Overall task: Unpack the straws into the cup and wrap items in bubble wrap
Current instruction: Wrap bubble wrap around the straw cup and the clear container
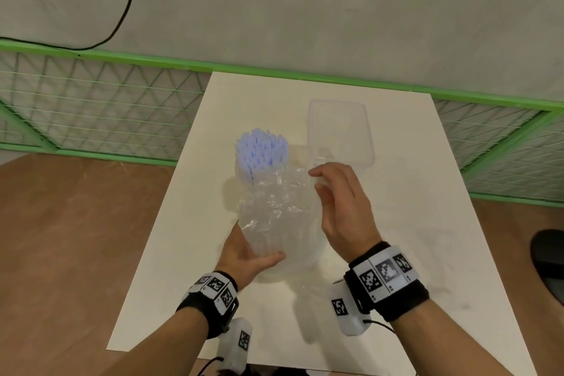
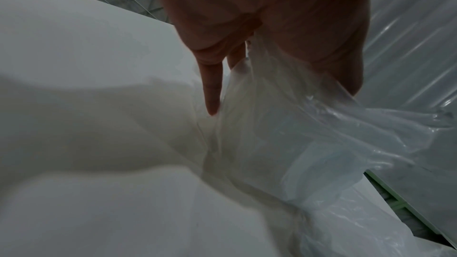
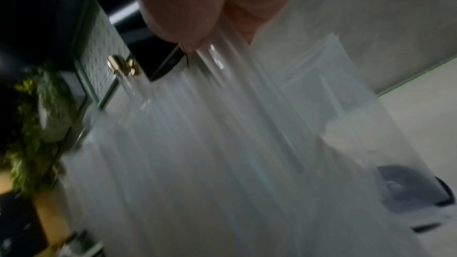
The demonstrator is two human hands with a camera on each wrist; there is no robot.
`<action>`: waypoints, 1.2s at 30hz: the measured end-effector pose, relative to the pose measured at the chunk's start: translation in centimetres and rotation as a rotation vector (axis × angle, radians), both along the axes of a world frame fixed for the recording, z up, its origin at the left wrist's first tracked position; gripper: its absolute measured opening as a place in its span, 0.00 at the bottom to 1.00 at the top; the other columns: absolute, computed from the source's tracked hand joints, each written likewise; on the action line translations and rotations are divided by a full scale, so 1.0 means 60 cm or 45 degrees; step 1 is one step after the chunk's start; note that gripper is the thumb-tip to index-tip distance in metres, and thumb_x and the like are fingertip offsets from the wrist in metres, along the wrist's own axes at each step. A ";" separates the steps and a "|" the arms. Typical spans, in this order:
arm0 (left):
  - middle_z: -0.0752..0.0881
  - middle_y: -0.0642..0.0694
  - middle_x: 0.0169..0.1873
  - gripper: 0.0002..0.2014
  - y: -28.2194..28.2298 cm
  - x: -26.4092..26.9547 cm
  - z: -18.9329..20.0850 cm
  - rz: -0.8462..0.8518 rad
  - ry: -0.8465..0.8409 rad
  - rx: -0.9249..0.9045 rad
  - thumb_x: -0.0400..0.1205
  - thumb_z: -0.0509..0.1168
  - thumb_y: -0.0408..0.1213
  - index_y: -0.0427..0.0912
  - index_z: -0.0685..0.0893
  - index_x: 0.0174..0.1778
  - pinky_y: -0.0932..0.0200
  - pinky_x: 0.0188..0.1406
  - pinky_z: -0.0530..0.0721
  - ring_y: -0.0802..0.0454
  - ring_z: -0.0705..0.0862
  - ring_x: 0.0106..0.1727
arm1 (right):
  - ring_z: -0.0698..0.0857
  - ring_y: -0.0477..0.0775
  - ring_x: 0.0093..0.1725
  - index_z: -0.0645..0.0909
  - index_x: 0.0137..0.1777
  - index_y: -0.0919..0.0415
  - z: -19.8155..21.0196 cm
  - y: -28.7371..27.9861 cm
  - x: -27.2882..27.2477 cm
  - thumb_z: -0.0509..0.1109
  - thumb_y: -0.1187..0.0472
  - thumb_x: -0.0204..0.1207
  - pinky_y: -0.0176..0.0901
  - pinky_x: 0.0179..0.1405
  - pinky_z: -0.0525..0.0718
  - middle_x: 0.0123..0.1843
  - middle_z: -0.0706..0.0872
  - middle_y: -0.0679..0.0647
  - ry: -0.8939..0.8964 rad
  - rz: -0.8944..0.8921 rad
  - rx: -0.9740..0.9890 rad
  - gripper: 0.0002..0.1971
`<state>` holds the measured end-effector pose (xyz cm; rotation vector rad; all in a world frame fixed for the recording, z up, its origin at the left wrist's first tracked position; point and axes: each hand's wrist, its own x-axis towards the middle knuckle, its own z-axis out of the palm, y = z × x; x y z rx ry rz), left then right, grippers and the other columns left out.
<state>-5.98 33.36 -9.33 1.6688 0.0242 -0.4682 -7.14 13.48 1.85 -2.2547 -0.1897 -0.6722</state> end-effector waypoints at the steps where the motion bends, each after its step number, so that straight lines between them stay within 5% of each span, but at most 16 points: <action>1: 0.88 0.48 0.61 0.47 0.000 0.000 -0.001 -0.001 -0.003 0.001 0.55 0.89 0.47 0.49 0.77 0.70 0.43 0.69 0.82 0.51 0.87 0.64 | 0.80 0.47 0.58 0.80 0.60 0.65 0.009 -0.001 0.003 0.63 0.73 0.82 0.27 0.60 0.74 0.57 0.82 0.57 0.004 0.003 0.006 0.10; 6: 0.88 0.49 0.62 0.46 -0.001 -0.001 -0.001 -0.016 -0.003 -0.014 0.58 0.88 0.43 0.48 0.75 0.71 0.43 0.69 0.82 0.54 0.87 0.64 | 0.82 0.45 0.53 0.80 0.62 0.60 0.019 0.008 0.015 0.70 0.62 0.82 0.25 0.55 0.75 0.51 0.87 0.52 0.144 0.040 0.001 0.11; 13: 0.88 0.49 0.62 0.47 0.001 0.001 -0.008 -0.016 0.039 -0.003 0.55 0.89 0.49 0.49 0.77 0.70 0.41 0.70 0.81 0.51 0.87 0.64 | 0.88 0.40 0.46 0.82 0.61 0.60 0.079 -0.007 0.037 0.71 0.63 0.81 0.31 0.51 0.83 0.44 0.90 0.47 -0.038 -0.061 0.102 0.10; 18: 0.88 0.48 0.62 0.47 0.002 0.002 -0.012 -0.016 0.029 0.025 0.54 0.89 0.51 0.52 0.77 0.69 0.41 0.70 0.81 0.51 0.87 0.64 | 0.92 0.53 0.39 0.82 0.60 0.63 0.149 -0.043 0.057 0.73 0.68 0.78 0.54 0.47 0.90 0.41 0.89 0.55 -0.154 -0.057 0.413 0.11; 25: 0.88 0.48 0.61 0.45 0.000 0.001 -0.012 0.013 0.016 0.025 0.55 0.89 0.46 0.49 0.78 0.68 0.43 0.70 0.82 0.53 0.87 0.63 | 0.89 0.67 0.41 0.76 0.58 0.63 0.311 -0.131 0.102 0.72 0.65 0.81 0.53 0.44 0.88 0.44 0.86 0.58 -0.617 -0.009 0.492 0.10; 28: 0.88 0.47 0.61 0.44 -0.001 -0.001 -0.012 0.022 0.009 0.020 0.56 0.89 0.42 0.48 0.78 0.69 0.47 0.69 0.83 0.55 0.87 0.63 | 0.89 0.66 0.43 0.75 0.59 0.66 0.297 -0.151 0.150 0.70 0.66 0.82 0.53 0.45 0.88 0.45 0.85 0.62 -0.630 -0.005 0.474 0.09; 32: 0.87 0.48 0.61 0.42 -0.003 -0.002 -0.006 0.007 -0.019 0.009 0.61 0.87 0.33 0.46 0.76 0.70 0.70 0.57 0.84 0.61 0.86 0.61 | 0.88 0.62 0.45 0.80 0.54 0.57 0.210 -0.166 0.208 0.72 0.64 0.77 0.55 0.51 0.88 0.45 0.87 0.63 -0.344 -0.107 0.518 0.08; 36: 0.87 0.52 0.61 0.42 -0.002 -0.001 -0.005 -0.002 -0.037 0.023 0.60 0.88 0.37 0.48 0.76 0.70 0.70 0.58 0.83 0.63 0.86 0.62 | 0.84 0.47 0.55 0.82 0.60 0.52 0.116 -0.180 0.235 0.73 0.51 0.77 0.52 0.64 0.81 0.56 0.86 0.45 0.111 -0.234 0.228 0.14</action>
